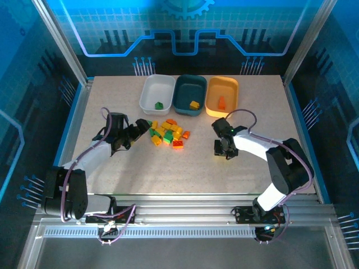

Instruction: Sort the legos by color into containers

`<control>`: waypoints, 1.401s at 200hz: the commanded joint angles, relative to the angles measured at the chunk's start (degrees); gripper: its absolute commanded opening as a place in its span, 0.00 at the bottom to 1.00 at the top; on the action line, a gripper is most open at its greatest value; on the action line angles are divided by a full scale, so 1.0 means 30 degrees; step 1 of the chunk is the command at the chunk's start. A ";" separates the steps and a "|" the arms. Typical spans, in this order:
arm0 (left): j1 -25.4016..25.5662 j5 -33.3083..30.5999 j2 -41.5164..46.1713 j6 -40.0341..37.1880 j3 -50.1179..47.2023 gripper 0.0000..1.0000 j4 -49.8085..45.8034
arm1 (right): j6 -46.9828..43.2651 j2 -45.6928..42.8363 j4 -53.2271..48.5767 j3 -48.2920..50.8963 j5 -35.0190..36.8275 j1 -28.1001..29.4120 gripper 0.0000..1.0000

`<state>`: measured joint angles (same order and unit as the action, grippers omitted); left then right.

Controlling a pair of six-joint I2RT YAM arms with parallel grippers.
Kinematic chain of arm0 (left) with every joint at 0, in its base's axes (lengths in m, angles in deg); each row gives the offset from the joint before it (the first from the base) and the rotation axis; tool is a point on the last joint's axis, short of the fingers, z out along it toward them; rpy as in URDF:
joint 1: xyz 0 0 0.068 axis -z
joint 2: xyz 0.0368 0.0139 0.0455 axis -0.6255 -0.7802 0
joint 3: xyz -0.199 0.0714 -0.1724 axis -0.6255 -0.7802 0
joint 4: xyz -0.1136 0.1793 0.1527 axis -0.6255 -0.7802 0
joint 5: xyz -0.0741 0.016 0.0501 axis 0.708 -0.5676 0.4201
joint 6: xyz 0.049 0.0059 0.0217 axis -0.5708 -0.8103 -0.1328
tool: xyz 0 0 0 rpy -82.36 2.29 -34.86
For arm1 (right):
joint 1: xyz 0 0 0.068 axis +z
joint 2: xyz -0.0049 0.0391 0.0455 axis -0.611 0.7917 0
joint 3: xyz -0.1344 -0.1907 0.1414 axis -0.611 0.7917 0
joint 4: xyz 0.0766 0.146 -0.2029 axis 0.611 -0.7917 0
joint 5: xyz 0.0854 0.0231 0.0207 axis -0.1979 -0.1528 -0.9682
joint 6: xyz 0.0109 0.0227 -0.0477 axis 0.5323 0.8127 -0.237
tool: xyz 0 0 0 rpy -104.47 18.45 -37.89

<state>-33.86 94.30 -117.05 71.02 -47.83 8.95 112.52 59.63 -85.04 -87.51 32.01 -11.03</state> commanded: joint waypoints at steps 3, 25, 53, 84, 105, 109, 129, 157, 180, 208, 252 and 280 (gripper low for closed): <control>-0.0156 0.0700 0.0199 0.0444 0.0207 0.99 0.0554 | -0.0957 -0.1232 -0.0628 -0.2286 0.1264 0.0173 0.37; -0.0086 0.0447 0.0304 0.1233 -0.0161 0.99 0.1013 | -0.1893 -0.0434 -0.0276 -0.4744 0.1399 0.0114 0.37; 0.2026 -0.2068 0.0784 0.1526 -0.0454 0.99 0.1097 | -0.3426 0.2104 0.0921 -0.8517 0.1502 0.0071 0.37; 0.2979 -0.2707 0.0536 0.1786 -0.0389 0.99 0.0579 | -0.4302 0.5594 0.1768 -1.2721 0.0920 -0.0273 0.37; 0.2950 -0.2582 0.0195 0.2017 -0.1052 0.99 0.1175 | -0.3958 0.7931 0.1349 -1.5372 -0.0501 -0.0728 0.37; 0.2924 -0.2568 0.0109 0.1971 -0.1041 0.99 0.1106 | -0.3888 0.8305 0.1264 -1.5794 -0.0720 -0.0747 0.37; 0.2892 -0.2639 -0.0189 0.1773 -0.0987 0.99 0.1059 | -0.4008 1.0119 0.0653 -1.7716 -0.1004 -0.0709 0.37; 0.2746 -0.2487 -0.0513 0.1759 -0.0761 0.99 0.1063 | -0.4409 1.2669 -0.1301 -2.0755 -0.0995 -0.0718 0.39; 0.2664 -0.2281 -0.0651 0.1715 -0.0629 0.99 0.0946 | -0.4565 1.4188 -0.2301 -2.2423 -0.0773 -0.0674 0.41; 0.2539 -0.2135 -0.0569 0.1612 -0.0453 0.99 0.0711 | -0.4840 1.5491 -0.3010 -2.4417 -0.1114 -0.0613 0.44; 0.2510 -0.2030 -0.0289 0.1430 -0.0120 0.99 0.0197 | -0.5084 1.6439 -0.4263 -2.6749 -0.1100 -0.0418 0.61; 0.2069 -0.2145 0.0374 0.1018 0.0315 0.99 -0.0520 | -0.5068 1.4808 -0.3956 -2.5682 -0.0839 -0.0243 0.63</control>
<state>-26.18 87.63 -118.49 75.44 -49.62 10.26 97.85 108.07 -94.88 -165.68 29.47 -12.80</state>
